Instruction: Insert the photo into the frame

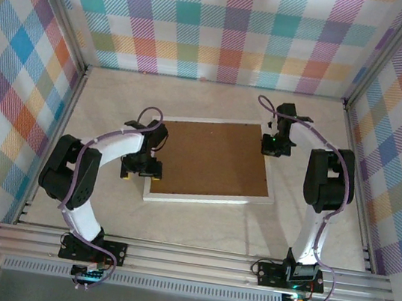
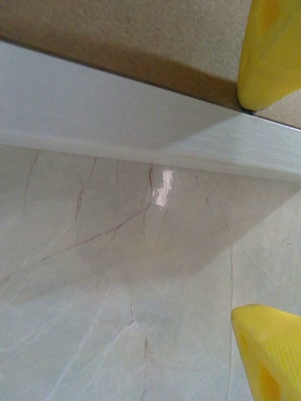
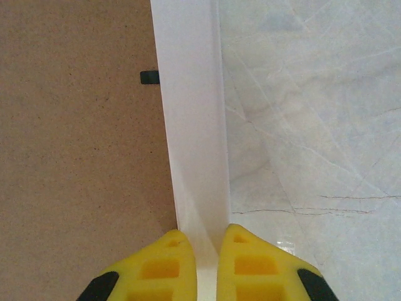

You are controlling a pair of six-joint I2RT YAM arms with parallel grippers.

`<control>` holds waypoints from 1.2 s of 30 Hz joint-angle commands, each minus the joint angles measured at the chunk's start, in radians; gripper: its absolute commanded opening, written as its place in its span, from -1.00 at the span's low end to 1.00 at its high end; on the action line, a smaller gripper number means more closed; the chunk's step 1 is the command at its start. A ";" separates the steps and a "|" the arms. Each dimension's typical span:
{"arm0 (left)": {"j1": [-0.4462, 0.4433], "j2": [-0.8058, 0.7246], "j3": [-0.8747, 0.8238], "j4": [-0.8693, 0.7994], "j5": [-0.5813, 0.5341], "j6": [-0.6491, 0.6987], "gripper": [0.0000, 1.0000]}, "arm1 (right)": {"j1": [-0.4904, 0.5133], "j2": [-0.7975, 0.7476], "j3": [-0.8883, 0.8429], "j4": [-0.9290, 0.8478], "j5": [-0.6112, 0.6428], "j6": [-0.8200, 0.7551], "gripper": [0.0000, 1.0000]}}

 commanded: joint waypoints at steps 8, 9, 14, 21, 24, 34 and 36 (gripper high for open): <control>0.053 -0.106 0.098 0.112 0.041 0.036 0.79 | 0.044 0.024 0.039 -0.110 -0.004 0.024 -0.72; 0.078 -0.118 0.093 0.138 0.043 0.025 0.80 | 0.044 0.019 0.042 -0.113 0.003 0.024 -0.65; 0.170 -0.131 0.096 0.332 0.073 -0.029 0.84 | 0.044 -0.027 0.056 -0.115 0.041 0.030 -0.11; 0.265 0.078 0.322 0.500 0.145 -0.005 0.86 | 0.048 -0.185 -0.009 -0.132 0.016 0.047 0.26; 0.287 0.227 0.496 0.490 0.191 0.027 0.86 | 0.068 -0.260 -0.104 -0.143 0.012 0.083 0.27; 0.310 0.611 0.962 0.431 0.374 0.095 0.86 | 0.184 -0.465 -0.418 -0.194 -0.053 0.287 0.98; 0.310 0.676 1.044 0.382 0.391 0.106 0.87 | 0.219 -0.488 -0.457 -0.202 -0.069 0.341 0.98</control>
